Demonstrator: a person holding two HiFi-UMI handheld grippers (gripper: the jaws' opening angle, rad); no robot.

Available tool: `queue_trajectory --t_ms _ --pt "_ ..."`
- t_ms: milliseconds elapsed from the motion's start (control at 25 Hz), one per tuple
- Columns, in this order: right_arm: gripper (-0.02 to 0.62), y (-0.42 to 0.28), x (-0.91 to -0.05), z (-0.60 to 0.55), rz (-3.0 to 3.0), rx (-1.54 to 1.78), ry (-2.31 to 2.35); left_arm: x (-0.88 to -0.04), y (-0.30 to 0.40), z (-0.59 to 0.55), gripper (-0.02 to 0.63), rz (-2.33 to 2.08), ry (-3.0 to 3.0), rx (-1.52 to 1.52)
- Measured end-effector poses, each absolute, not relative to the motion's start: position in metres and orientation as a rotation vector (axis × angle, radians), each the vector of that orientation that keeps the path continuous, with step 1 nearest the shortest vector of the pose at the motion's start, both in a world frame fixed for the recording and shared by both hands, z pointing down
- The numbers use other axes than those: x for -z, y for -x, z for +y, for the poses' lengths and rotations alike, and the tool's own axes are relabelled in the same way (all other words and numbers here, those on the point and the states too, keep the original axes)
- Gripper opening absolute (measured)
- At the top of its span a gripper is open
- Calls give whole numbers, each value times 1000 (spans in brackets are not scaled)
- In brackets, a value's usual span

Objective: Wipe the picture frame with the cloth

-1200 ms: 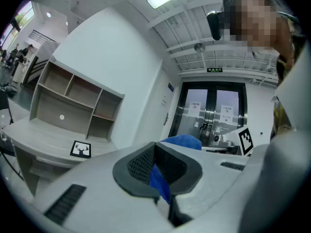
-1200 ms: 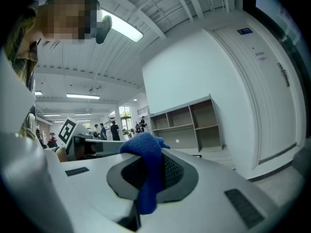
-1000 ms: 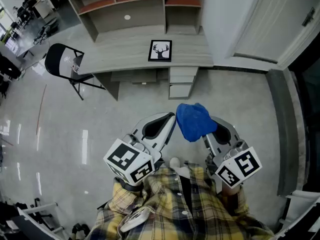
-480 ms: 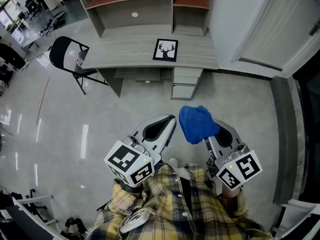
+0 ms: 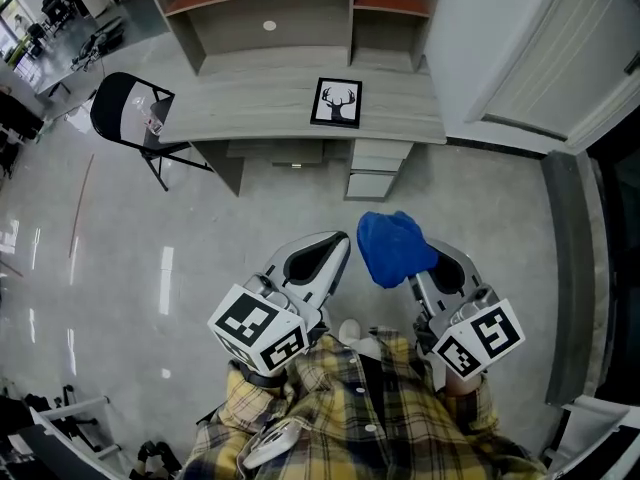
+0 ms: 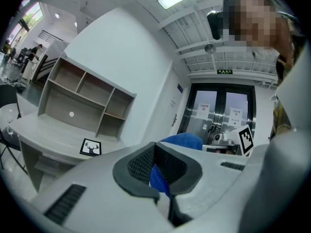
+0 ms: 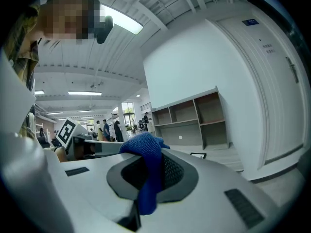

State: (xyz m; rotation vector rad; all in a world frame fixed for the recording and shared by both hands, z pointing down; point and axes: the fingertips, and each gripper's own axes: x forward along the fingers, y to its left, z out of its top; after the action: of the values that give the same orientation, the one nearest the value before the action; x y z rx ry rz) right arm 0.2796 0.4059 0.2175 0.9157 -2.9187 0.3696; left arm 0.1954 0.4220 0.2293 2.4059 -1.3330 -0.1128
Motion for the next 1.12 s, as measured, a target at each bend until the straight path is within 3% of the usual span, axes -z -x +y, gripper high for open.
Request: queue_trajectory --t_ms 600,1120 --pt "34 -148 -227 298 -2846 -399 -1077 -232 -51 307 6 -1223 -2451 65" --pt "34 -140 -257 249 -2697 -492 -1248 -264 -16 253 6 -1109 -2417 24"
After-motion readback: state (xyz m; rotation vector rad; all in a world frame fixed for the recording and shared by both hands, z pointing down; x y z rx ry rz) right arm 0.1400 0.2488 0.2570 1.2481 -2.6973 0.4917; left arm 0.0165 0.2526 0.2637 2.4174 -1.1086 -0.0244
